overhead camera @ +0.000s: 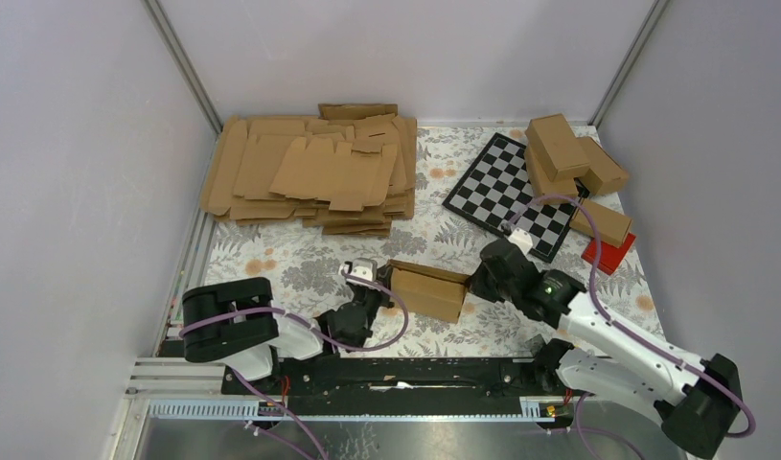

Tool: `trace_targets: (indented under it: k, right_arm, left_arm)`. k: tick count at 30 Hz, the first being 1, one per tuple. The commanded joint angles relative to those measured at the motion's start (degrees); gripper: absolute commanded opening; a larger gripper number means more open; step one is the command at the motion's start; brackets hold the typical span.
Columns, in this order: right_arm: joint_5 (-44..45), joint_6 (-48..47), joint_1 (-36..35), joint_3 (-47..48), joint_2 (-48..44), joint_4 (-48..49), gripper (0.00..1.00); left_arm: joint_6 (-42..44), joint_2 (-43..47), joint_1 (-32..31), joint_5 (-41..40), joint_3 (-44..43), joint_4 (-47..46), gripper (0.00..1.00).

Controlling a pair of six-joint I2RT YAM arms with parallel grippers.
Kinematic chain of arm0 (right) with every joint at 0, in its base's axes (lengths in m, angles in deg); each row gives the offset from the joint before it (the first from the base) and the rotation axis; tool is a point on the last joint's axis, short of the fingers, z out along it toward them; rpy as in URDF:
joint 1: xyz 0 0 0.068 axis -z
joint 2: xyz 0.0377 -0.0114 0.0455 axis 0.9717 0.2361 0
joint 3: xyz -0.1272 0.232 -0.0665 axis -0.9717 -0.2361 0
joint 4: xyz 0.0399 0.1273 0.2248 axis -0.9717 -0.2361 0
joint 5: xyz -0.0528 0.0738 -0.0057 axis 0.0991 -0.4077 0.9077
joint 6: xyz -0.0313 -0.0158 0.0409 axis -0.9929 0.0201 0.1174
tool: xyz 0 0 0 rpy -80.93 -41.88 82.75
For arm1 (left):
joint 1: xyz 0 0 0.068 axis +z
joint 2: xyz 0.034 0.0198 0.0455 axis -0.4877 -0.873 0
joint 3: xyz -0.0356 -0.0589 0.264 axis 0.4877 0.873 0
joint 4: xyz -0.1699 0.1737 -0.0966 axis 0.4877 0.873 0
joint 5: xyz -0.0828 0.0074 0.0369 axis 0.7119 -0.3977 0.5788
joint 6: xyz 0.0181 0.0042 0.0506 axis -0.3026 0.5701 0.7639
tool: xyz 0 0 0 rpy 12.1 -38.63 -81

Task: Fold the paper box

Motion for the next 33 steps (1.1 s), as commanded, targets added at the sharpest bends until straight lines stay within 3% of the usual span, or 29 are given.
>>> trace_targets:
  k: [1,11,14,17,18,20,23,27,33]
  right_arm:
    - [0.1,3.7,0.0,-6.5,-4.0,6.1,0.00]
    - [7.3,-1.4,-6.3,-5.1,-0.3,3.9,0.00]
    - [11.5,-2.3,-8.2,-4.7,0.4,2.3,0.00]
    - [13.4,-2.9,-8.8,-5.3,0.5,2.3,0.00]
    - [13.7,-3.1,-8.9,-5.7,0.2,3.0,0.00]
    - [14.8,-3.8,-8.9,-6.7,-0.3,4.3,0.00]
    - [17.6,-5.6,-9.0,-7.3,-1.5,5.3,0.00]
    - [17.6,-8.0,-8.9,-8.8,-4.0,8.1,0.00]
    - [16.3,-11.6,-8.9,-11.7,-7.2,12.6,0.00]
  left_arm:
    - [-1.7,-2.0,-1.5,-0.8,2.4,-5.2,0.00]
    - [-2.1,-2.6,-2.9,-0.8,2.2,-5.4,0.00]
    - [-3.4,-1.3,-2.9,0.0,0.5,-0.8,0.00]
    - [-4.8,0.1,-3.0,0.5,-1.7,6.9,0.06]
    - [-5.4,0.6,-3.0,0.8,-2.3,8.6,0.11]
    - [-6.6,2.5,-3.0,2.4,-3.0,13.4,0.36]
    - [-11.2,7.6,-2.9,4.8,-5.2,26.1,0.56]
    - [-16.2,15.9,-2.9,7.7,-7.7,42.5,0.71]
    - [-17.3,27.3,-2.7,15.2,-10.2,56.9,0.93]
